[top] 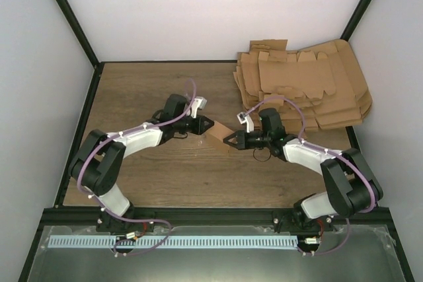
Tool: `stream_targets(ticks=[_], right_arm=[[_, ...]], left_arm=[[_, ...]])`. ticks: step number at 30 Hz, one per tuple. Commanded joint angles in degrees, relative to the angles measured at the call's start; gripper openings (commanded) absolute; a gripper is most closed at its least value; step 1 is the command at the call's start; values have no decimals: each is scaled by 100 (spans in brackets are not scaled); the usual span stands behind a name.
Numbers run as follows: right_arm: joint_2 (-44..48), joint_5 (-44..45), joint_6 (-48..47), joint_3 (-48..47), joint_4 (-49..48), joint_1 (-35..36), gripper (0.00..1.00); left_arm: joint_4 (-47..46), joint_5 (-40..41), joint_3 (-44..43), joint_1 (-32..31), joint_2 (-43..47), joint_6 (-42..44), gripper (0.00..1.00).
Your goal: Fold the paper box
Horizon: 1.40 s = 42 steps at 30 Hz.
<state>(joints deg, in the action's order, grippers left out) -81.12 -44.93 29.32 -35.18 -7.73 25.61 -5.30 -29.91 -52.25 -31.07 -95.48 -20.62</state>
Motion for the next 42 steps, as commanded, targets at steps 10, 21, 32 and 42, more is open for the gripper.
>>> stream_targets(ticks=[10, 21, 32, 42], right_arm=[[608, 1223, 253, 716, 1075, 1105, 1], [1385, 2138, -235, -604, 2148, 1370, 1], [-296, 1682, -290, -1844, 1266, 1367, 5], [-1621, 2222, -538, -3324, 1383, 1264, 28]], left_arm=[[1333, 479, 1523, -45, 1497, -202, 4], [1887, 498, 1683, -75, 2872, -424, 7], [2166, 1590, 1062, -150, 3273, -491, 6], [2131, 1706, 1142, 728, 3191, -739, 4]])
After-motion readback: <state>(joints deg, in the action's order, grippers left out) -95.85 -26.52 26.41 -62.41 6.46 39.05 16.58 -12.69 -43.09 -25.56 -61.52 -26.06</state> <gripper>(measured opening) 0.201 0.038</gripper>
